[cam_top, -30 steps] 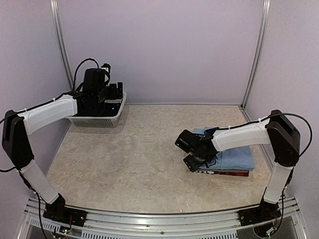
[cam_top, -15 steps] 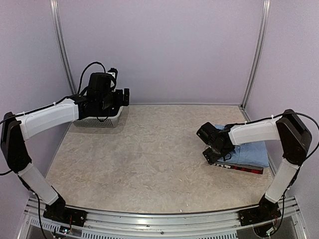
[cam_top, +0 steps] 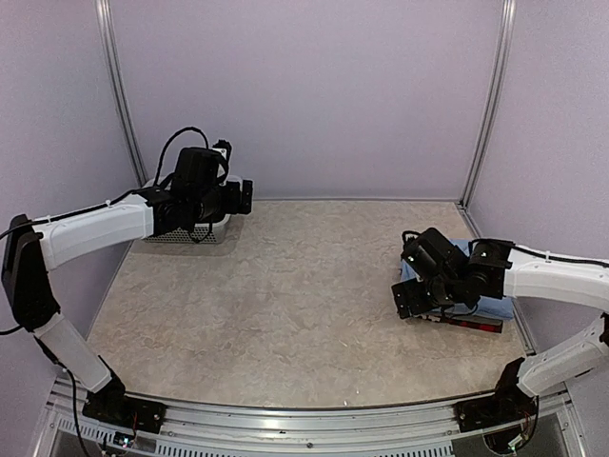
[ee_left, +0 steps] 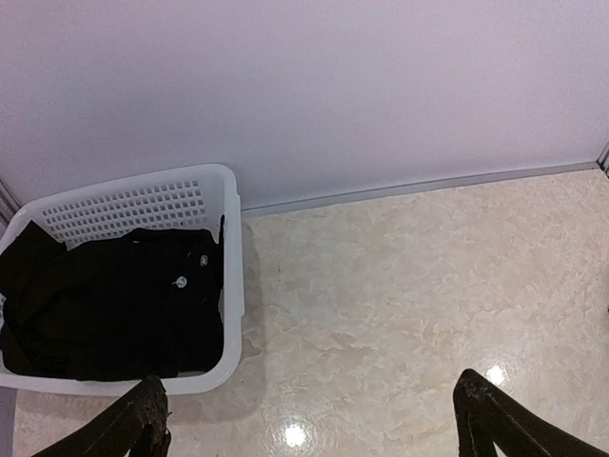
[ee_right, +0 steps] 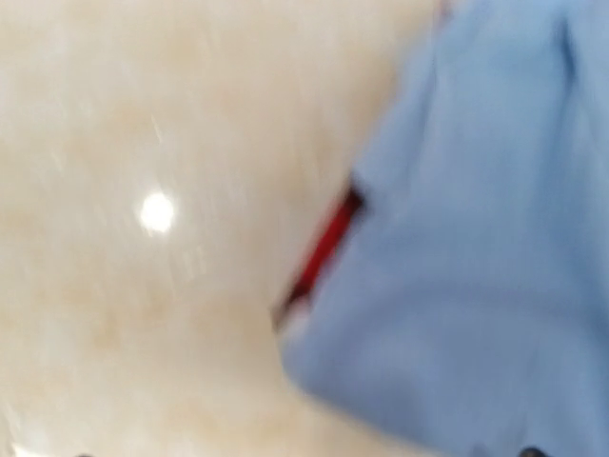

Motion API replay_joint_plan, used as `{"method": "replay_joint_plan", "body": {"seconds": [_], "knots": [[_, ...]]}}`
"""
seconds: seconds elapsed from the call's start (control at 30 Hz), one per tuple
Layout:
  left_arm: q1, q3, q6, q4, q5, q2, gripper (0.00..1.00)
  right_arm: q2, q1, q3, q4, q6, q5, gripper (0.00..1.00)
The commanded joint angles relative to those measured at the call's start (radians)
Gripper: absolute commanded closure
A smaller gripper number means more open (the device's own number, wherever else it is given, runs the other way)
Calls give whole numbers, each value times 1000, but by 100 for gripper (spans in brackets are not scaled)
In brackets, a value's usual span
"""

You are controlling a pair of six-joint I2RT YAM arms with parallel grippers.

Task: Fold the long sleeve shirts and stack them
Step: Move the square-folded shirt to the corner of the board.

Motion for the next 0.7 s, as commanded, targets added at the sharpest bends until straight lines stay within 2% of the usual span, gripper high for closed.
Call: {"method": "replay_joint_plan", "body": {"seconds": [0.0,0.13,0.23,0.67], "knots": [[-14,-20,-17,2,20,-12,1,-13,34,-89,-201,282,-81,8],[-19,-36,-20,7,41,-12,1,-53,38,-173,-221,397,-142,8],[-22,-46,-23,12,55,-18,1,-63,4,-221,-201,413,-166,7],[-41,-68,-33,16,80,-52,1,57,-248,-259,29,229,-186,5]]}}
